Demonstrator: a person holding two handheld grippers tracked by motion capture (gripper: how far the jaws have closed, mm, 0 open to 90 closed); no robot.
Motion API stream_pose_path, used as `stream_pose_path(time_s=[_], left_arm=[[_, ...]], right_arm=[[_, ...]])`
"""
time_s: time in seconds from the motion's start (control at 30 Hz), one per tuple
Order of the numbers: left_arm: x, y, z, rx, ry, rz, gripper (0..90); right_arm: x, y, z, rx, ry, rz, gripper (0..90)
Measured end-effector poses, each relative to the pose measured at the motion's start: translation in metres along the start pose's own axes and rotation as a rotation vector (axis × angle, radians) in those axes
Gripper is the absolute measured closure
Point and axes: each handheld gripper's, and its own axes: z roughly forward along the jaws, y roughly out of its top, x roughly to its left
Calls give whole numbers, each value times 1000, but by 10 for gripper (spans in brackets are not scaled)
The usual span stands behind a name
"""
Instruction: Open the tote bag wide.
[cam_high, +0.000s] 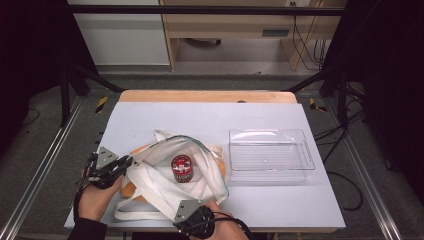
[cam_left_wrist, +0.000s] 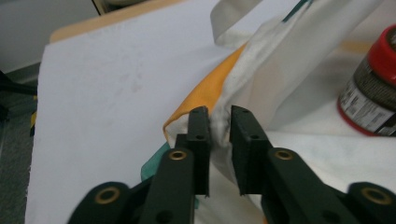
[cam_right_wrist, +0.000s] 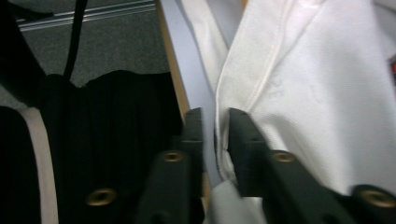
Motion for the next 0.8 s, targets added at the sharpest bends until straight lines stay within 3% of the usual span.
stream_pose_path(time_s=[0.13, 0.33, 0.53, 0.63, 0.73, 0.8], left_arm=[[-9, -4, -15, -80, 35, -18, 631], [-26, -16, -32, -131, 48, -24, 539], [-39, -24, -36, -120, 33, -31, 505], [-44, -27, -35, -115, 37, -38, 483], [-52, -29, -33, -95, 55, -2, 477], [-55, -31, -32, -83, 57, 1, 460]], right_arm=[[-3, 2, -17, -47, -35, 20, 594], [-19, 0, -55, -140, -111, 80, 539], [-44, -11, -89, -203, -257, 142, 559], [-55, -21, -102, -204, -341, 196, 596], [-62, -34, -106, -192, -379, 254, 622], [-64, -41, -106, -175, -397, 273, 629]])
